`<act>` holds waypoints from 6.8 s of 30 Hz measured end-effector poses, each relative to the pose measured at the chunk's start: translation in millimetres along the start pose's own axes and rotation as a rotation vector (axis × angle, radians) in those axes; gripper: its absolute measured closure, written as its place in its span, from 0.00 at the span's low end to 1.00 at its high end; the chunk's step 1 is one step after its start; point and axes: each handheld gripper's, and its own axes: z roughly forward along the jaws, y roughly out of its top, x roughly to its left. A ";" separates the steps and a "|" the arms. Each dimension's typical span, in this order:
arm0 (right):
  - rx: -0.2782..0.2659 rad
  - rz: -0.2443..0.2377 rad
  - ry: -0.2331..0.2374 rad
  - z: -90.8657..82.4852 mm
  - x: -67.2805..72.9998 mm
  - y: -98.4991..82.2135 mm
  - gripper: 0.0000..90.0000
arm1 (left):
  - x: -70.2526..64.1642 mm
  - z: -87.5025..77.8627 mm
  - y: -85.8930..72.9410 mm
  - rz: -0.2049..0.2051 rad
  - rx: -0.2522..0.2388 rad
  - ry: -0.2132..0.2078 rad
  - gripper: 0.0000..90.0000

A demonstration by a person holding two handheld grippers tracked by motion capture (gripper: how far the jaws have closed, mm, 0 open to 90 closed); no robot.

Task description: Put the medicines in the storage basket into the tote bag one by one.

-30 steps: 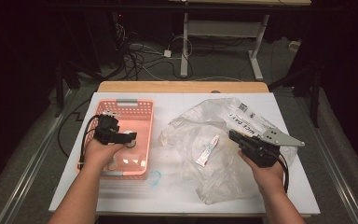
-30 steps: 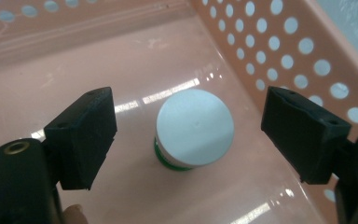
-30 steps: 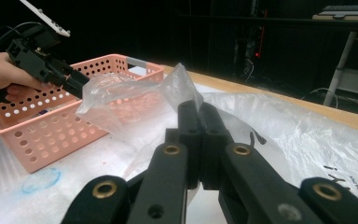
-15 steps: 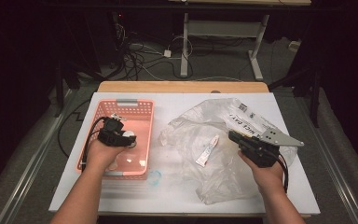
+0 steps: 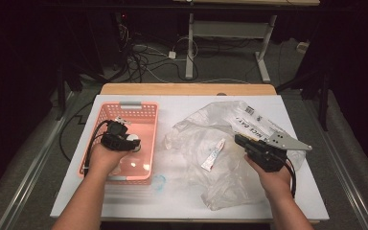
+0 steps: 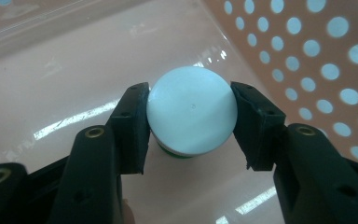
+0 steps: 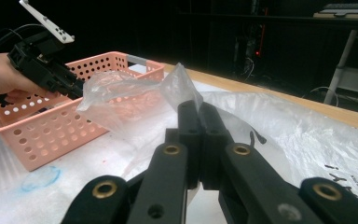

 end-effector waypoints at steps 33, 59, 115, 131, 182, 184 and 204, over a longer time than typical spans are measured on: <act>-0.002 -0.006 0.003 -1.1 2.5 2.0 1.00 | -34.2 -61.3 -26.0 0.017 -0.316 -0.042 0.54; 0.004 -0.014 0.007 -0.6 4.7 0.6 1.00 | -51.1 -67.0 -61.8 0.017 -0.450 -0.062 0.54; 0.008 -0.026 0.021 0.8 8.5 1.2 1.00 | -141.9 -49.3 -44.8 0.199 -0.454 -0.252 0.54; 0.009 -0.036 0.027 1.1 10.1 1.6 1.00 | -165.6 -25.4 -42.9 0.248 -0.388 -0.275 0.54; -0.007 -0.023 0.032 1.1 6.9 4.0 1.00 | -221.2 45.8 40.7 0.304 -0.395 -0.303 0.54; -0.007 -0.020 0.030 1.0 6.6 3.9 1.00 | -224.0 49.9 43.3 0.305 -0.393 -0.305 0.54; -0.012 -0.019 0.028 -0.4 3.9 3.4 1.00 | -244.9 90.2 54.4 0.316 -0.354 -0.305 0.54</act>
